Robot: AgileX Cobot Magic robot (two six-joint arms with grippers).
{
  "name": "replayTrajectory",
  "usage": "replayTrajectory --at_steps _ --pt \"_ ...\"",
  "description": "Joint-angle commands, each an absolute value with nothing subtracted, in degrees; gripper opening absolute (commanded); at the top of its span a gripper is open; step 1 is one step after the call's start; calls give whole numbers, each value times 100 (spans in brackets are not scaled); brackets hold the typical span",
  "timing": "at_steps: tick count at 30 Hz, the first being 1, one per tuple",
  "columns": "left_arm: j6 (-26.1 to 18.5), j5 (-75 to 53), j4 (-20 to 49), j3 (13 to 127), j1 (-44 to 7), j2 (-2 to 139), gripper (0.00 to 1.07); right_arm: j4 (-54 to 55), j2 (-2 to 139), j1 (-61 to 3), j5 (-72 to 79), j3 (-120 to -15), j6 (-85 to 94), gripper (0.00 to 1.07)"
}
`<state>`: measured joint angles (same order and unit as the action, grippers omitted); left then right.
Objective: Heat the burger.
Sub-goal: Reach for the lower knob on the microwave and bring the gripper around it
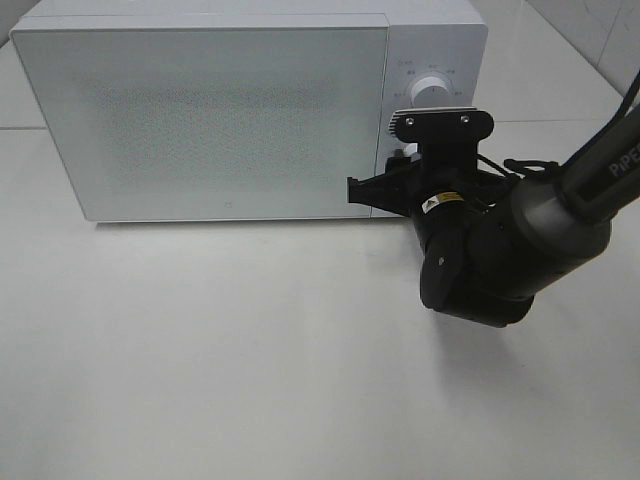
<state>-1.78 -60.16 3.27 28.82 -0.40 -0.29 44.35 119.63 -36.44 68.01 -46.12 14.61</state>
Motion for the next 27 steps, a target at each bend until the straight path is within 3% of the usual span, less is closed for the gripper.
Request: replayTrajectory --at_steps 1,2,7,19,27 --pt "-138 -5936 361 2859 -34 -166 100 4389 11958 -3621 6830 -4687 1438 20" --pt "-138 -5936 361 2859 -34 -166 100 4389 11958 -3621 6835 -4687 1438 10" --pt "-138 -5936 361 2859 -34 -166 100 4383 11958 -3621 6881 -4687 1438 0" --pt "-138 -5936 361 2859 -34 -166 100 4034 11958 -3621 7007 -4687 1427 0" --pt "-138 -5936 361 2859 -34 -166 100 3827 11958 -3621 7019 -4687 487 0"
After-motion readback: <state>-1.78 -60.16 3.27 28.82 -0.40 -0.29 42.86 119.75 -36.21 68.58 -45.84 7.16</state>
